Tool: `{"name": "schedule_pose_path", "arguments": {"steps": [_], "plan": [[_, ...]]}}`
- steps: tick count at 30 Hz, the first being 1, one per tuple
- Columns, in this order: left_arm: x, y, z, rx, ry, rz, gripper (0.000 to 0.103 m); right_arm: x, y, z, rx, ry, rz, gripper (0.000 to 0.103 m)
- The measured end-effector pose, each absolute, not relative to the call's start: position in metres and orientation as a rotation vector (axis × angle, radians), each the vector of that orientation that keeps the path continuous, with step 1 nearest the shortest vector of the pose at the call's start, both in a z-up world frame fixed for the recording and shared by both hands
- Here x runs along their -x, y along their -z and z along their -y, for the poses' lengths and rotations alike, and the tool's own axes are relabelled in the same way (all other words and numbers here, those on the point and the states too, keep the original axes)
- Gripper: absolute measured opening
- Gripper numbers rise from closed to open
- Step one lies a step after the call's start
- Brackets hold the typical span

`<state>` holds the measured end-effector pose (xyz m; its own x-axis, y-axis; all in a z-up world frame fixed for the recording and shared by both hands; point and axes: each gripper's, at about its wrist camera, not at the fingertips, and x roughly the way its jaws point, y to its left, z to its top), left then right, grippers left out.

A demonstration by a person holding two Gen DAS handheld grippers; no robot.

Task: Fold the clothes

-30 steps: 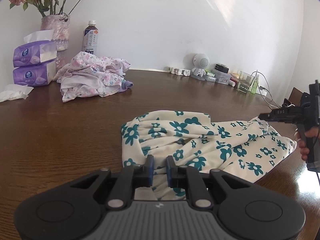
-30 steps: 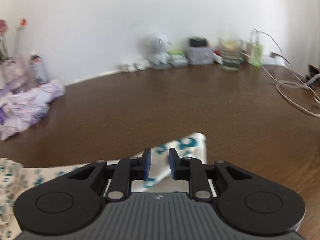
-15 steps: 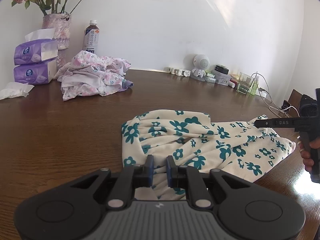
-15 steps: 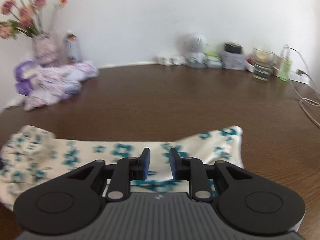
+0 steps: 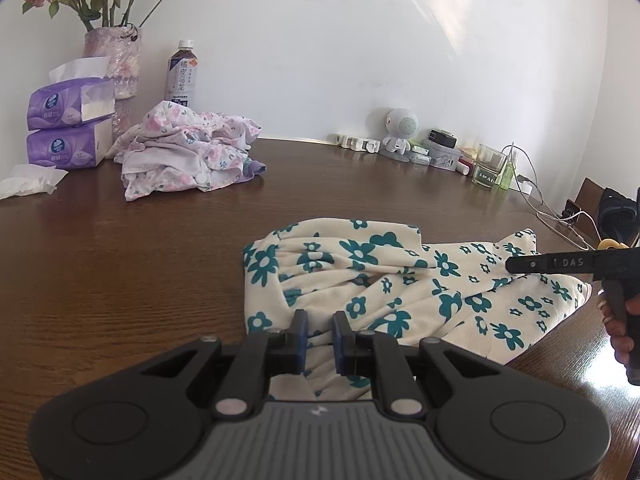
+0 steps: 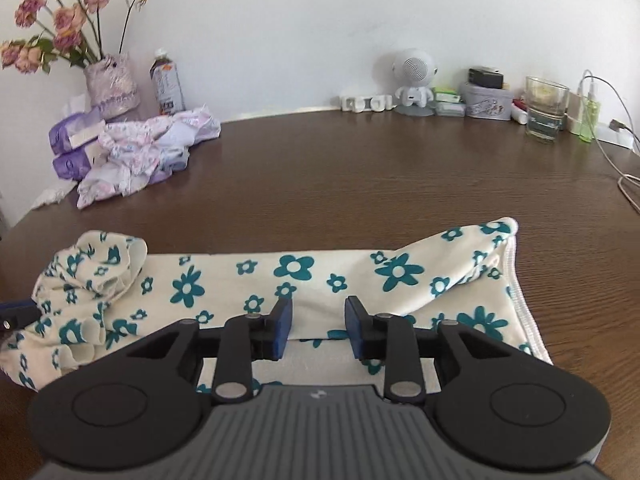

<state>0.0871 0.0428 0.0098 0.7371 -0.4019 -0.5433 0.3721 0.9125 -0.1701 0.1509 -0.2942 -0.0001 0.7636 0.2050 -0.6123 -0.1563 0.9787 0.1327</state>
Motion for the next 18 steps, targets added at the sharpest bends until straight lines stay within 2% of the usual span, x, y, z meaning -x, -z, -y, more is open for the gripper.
{"name": "schedule_pose_path", "arguments": {"steps": [6, 9, 11, 13, 15, 18], "plan": [[-0.087, -0.009, -0.042, 0.051, 0.423, -0.608, 0.012, -0.149, 0.009, 0.296, -0.032, -0.181, -0.69, 0.028], [-0.088, -0.01, -0.042, 0.059, 0.429, -0.61, 0.013, -0.136, 0.001, 0.293, -0.088, -0.192, -0.623, 0.029], [-0.088, -0.01, -0.043, 0.065, 0.433, -0.612, 0.017, -0.117, -0.009, 0.282, -0.105, -0.246, -0.556, 0.029], [-0.087, -0.011, -0.039, 0.053, 0.436, -0.608, 0.022, -0.097, -0.018, 0.269, -0.116, -0.324, -0.504, 0.037], [-0.086, -0.011, -0.037, 0.044, 0.441, -0.605, 0.027, -0.082, -0.024, 0.252, -0.085, -0.37, -0.493, 0.037], [-0.084, -0.011, -0.036, 0.056, 0.442, -0.6, 0.029, -0.068, -0.027, 0.233, -0.038, -0.414, -0.489, 0.037]]}}
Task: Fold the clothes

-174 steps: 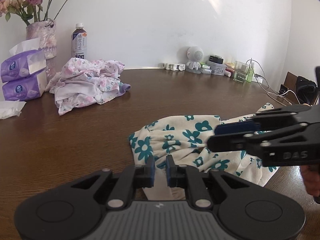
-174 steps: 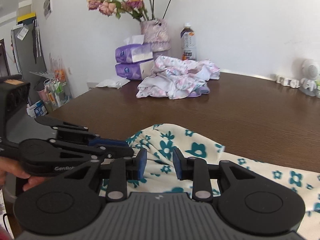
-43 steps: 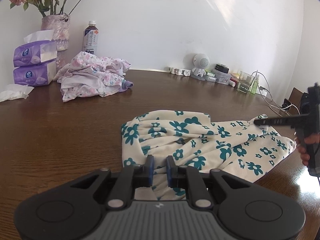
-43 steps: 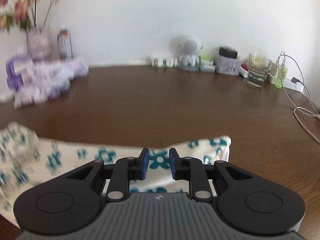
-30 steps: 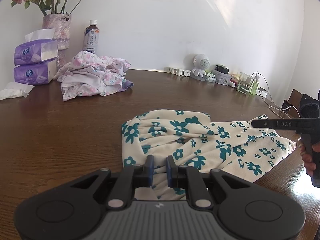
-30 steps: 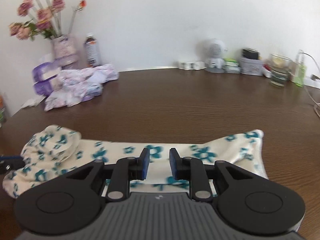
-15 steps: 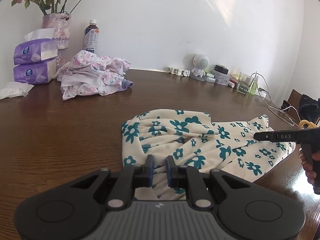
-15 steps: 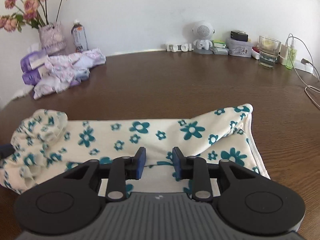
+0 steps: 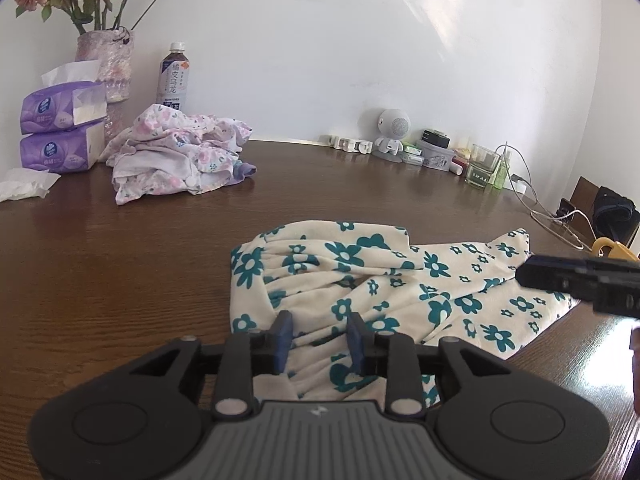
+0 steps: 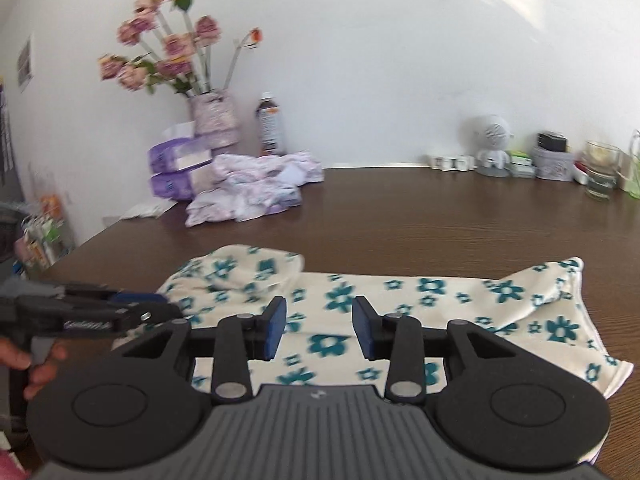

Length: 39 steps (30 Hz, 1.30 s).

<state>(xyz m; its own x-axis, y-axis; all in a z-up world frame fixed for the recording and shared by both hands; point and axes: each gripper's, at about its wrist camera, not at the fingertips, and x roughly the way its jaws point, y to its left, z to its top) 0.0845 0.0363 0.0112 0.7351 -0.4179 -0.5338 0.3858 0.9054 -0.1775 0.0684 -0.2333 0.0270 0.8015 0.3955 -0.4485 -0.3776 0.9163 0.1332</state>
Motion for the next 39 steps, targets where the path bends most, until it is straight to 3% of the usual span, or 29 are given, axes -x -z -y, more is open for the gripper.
{"name": "schedule_pose_path", "arguments": {"steps": [11, 17, 22, 29, 39], "plan": [[-0.073, -0.038, -0.059, 0.16, 0.396, -0.525, 0.032, -0.066, -0.016, 0.231, -0.077, -0.394, -0.543, 0.039], [-0.082, -0.033, -0.086, 0.279, 0.322, -0.602, 0.033, -0.073, -0.02, 0.216, -0.068, -0.467, -0.527, 0.038], [-0.098, -0.022, -0.094, 0.364, 0.344, -0.692, 0.031, -0.085, -0.02, 0.179, 0.026, -0.554, -0.546, 0.025], [-0.117, -0.01, -0.09, 0.397, 0.369, -0.768, 0.031, -0.099, -0.008, 0.148, 0.134, -0.548, -0.569, 0.023], [-0.133, 0.006, -0.108, 0.601, 0.432, -0.822, 0.02, -0.112, 0.008, 0.15, 0.121, -0.536, -0.632, 0.022]]}}
